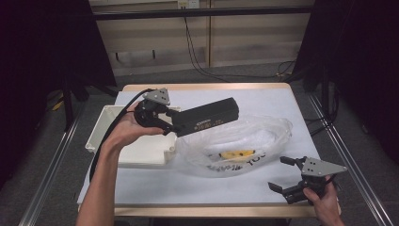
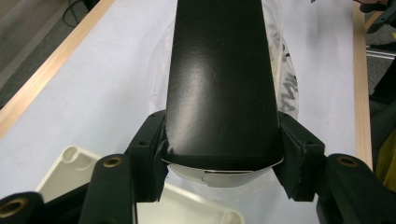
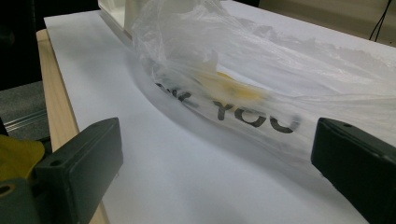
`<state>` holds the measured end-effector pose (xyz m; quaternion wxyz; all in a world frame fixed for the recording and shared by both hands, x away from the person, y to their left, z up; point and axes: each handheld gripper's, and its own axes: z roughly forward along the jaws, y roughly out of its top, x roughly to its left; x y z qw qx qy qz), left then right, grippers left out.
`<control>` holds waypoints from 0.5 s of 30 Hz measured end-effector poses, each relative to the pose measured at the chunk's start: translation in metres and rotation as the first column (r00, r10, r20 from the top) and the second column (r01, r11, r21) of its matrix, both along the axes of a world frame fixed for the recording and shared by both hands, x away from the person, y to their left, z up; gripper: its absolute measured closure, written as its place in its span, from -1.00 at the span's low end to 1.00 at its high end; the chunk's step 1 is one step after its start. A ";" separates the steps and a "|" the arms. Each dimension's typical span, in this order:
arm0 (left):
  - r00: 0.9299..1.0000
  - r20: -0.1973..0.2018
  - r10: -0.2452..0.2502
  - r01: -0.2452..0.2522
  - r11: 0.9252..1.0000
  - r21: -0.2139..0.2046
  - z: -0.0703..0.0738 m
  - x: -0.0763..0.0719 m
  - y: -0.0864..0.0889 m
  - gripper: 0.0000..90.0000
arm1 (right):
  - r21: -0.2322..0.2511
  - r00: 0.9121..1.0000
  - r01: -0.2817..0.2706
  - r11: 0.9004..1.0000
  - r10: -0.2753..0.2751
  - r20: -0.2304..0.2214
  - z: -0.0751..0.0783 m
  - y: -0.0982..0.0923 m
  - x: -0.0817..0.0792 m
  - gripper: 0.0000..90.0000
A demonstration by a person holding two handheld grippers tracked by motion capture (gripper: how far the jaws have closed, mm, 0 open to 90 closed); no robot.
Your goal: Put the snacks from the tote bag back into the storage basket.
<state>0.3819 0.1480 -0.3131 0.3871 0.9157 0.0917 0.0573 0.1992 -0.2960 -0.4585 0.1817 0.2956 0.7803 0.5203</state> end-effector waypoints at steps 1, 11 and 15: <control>1.000 0.002 0.006 -0.006 1.000 0.000 0.002 0.000 0.003 -0.04 | 0.002 1.000 -0.002 1.000 0.002 -0.002 0.000 0.000 0.000 -0.96; 0.999 0.025 0.046 -0.046 0.999 -0.020 0.014 0.001 0.030 -0.04 | 0.001 1.000 0.006 1.000 -0.006 0.000 0.000 0.000 -0.001 -0.96; 0.997 0.020 0.076 -0.075 0.997 -0.029 0.014 0.005 0.042 -0.04 | -0.002 1.000 0.006 1.000 -0.006 0.002 0.000 0.000 0.000 -0.96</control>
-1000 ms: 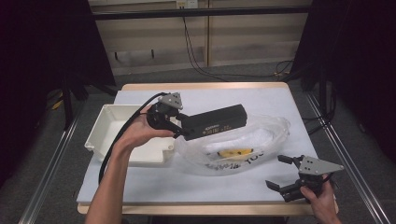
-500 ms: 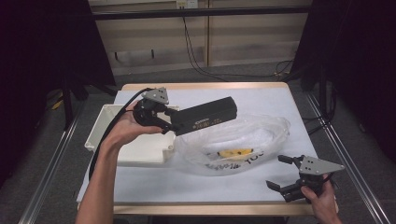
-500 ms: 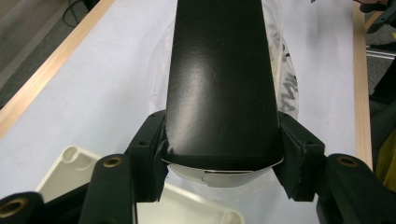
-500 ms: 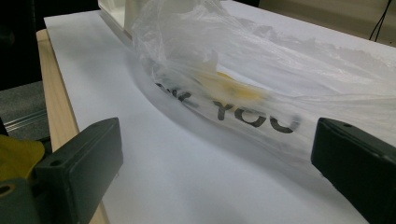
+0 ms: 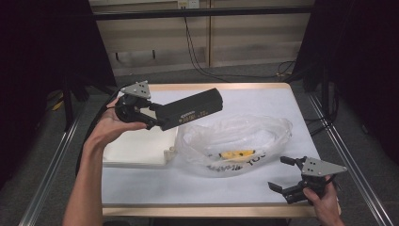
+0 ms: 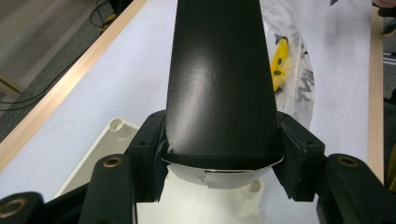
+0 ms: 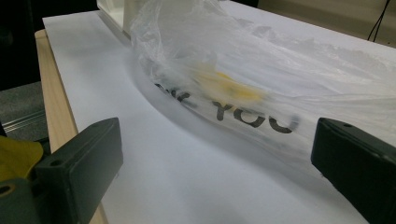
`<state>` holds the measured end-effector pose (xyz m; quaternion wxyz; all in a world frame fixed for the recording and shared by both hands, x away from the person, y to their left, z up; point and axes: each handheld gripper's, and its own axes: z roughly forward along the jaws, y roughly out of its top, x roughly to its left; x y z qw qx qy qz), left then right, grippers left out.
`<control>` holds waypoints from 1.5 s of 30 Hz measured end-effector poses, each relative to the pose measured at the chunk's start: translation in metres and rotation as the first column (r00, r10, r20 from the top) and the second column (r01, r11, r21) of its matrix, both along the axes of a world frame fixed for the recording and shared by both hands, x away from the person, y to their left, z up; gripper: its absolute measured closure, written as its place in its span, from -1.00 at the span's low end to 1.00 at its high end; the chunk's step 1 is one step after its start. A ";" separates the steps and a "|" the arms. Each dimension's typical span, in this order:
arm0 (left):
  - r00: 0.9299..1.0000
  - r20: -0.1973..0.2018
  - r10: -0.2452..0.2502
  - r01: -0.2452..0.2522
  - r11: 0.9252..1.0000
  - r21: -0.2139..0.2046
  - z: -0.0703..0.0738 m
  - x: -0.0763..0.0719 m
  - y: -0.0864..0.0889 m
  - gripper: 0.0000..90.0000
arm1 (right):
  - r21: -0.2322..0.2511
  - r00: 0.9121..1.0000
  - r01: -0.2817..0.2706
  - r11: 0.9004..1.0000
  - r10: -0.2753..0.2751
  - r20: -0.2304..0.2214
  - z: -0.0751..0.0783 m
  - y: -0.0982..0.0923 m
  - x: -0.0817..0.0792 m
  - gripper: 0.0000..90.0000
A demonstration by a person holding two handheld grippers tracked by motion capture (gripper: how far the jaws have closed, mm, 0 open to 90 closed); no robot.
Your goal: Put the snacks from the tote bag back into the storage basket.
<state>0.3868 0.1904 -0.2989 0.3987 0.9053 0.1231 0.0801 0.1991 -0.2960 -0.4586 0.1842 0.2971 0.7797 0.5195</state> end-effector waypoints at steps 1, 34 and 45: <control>1.000 -0.005 0.002 -0.002 1.000 0.005 0.000 0.001 0.003 -0.04 | 0.001 1.000 0.001 1.000 -0.001 0.000 0.000 0.000 0.000 -0.96; 0.984 0.021 0.177 -0.178 0.984 0.028 -0.005 -0.004 0.082 -0.04 | 0.004 1.000 -0.008 1.000 0.008 -0.002 0.000 0.000 0.000 -0.96; 0.979 -0.002 0.205 -0.204 0.976 0.076 -0.026 0.004 0.106 -0.04 | 0.006 1.000 -0.008 1.000 0.008 -0.006 0.001 0.000 0.000 -0.96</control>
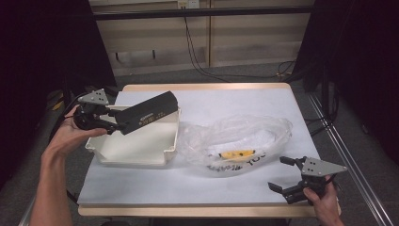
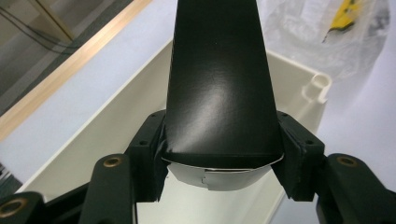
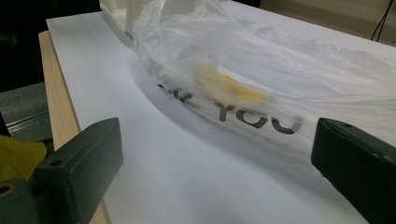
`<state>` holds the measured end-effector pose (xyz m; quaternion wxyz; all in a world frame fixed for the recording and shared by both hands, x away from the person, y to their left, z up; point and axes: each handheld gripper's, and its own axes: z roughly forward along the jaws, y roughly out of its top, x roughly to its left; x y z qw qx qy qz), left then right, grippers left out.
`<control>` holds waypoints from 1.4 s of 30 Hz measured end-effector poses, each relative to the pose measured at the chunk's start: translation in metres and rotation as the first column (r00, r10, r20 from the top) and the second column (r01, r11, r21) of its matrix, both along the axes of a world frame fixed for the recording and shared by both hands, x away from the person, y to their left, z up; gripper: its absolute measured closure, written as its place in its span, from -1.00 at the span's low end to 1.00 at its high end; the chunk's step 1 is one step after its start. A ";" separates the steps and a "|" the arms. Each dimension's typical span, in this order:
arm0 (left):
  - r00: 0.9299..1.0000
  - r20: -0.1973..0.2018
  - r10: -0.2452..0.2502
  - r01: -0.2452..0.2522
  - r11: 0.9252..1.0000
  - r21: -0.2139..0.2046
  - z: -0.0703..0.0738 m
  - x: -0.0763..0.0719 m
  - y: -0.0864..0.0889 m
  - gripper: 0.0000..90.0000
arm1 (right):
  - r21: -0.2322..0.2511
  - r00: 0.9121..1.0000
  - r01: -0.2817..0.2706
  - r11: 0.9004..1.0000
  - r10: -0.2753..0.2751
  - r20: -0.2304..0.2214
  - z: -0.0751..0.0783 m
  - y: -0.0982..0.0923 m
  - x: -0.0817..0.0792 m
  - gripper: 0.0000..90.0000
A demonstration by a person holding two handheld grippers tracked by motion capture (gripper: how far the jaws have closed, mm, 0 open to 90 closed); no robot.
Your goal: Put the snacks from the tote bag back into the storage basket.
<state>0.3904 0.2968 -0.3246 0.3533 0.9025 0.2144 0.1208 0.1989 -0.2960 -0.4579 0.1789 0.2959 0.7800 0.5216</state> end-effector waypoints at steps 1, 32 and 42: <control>1.000 -0.001 0.007 -0.007 1.000 -0.001 -0.003 0.001 0.000 -0.04 | -0.001 1.000 0.002 1.000 -0.002 0.001 0.000 0.000 0.000 -0.96; 0.992 -0.126 0.009 0.001 0.997 0.083 -0.071 0.021 -0.004 -0.04 | -0.005 1.000 0.003 1.000 -0.003 0.004 0.000 0.000 0.001 -0.96; 0.986 -0.158 0.051 -0.034 0.993 0.109 -0.084 0.030 -0.008 -0.07 | -0.005 1.000 -0.002 1.000 0.002 -0.003 -0.001 0.001 0.001 -0.96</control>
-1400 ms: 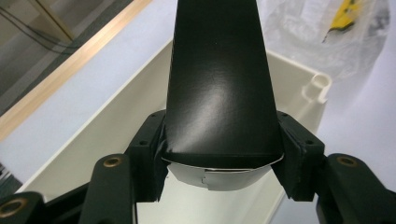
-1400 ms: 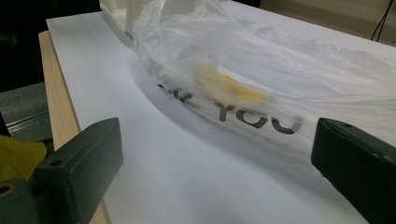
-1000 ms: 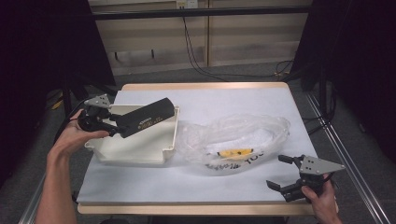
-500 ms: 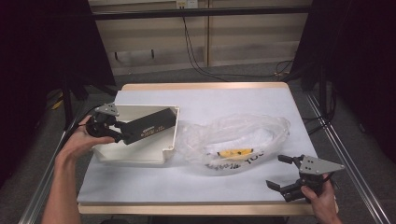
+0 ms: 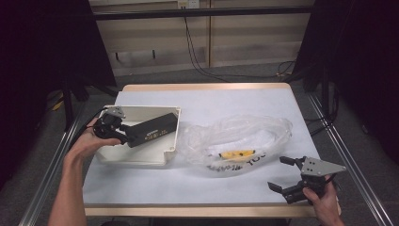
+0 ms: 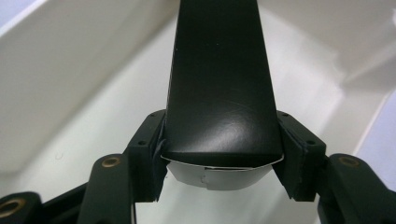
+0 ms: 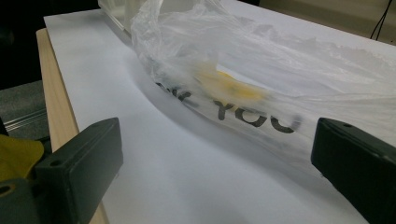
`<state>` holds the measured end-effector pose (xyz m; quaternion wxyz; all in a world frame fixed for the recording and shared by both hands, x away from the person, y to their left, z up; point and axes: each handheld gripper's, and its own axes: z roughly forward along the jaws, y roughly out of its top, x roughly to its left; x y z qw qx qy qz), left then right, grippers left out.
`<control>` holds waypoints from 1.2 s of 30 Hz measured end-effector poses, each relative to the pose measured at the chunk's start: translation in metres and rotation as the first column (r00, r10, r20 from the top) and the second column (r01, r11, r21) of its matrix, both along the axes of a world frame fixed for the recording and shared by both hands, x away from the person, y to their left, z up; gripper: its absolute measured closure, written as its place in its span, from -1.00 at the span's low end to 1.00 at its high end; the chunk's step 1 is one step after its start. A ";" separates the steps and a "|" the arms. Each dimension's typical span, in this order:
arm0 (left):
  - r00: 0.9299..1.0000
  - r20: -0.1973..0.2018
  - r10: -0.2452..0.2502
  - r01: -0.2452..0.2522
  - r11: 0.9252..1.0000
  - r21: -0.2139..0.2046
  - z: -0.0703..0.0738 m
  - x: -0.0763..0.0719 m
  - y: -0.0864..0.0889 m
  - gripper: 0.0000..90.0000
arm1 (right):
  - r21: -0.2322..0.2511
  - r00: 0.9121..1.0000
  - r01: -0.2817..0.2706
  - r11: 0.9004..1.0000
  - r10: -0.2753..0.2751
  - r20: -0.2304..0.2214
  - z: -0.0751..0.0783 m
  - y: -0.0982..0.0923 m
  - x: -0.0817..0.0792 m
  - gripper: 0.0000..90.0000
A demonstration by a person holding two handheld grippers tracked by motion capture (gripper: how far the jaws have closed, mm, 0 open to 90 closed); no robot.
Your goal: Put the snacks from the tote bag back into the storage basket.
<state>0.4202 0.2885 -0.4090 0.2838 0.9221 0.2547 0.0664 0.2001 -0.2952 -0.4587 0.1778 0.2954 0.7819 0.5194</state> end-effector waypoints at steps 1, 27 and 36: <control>1.000 -0.002 0.014 -0.014 1.000 0.000 -0.001 0.000 0.000 -0.08 | -0.001 1.000 0.001 1.000 -0.001 -0.001 0.000 0.000 0.000 -0.96; 0.967 -0.057 0.250 -0.244 0.966 0.085 -0.022 0.031 -0.018 -0.58 | -0.005 1.000 0.000 1.000 0.000 -0.004 -0.001 0.001 0.000 -0.96; 0.959 -0.053 0.278 -0.276 0.960 0.044 -0.027 0.037 -0.021 -0.79 | -0.008 1.000 0.000 1.000 0.000 -0.003 -0.001 0.001 0.000 -0.96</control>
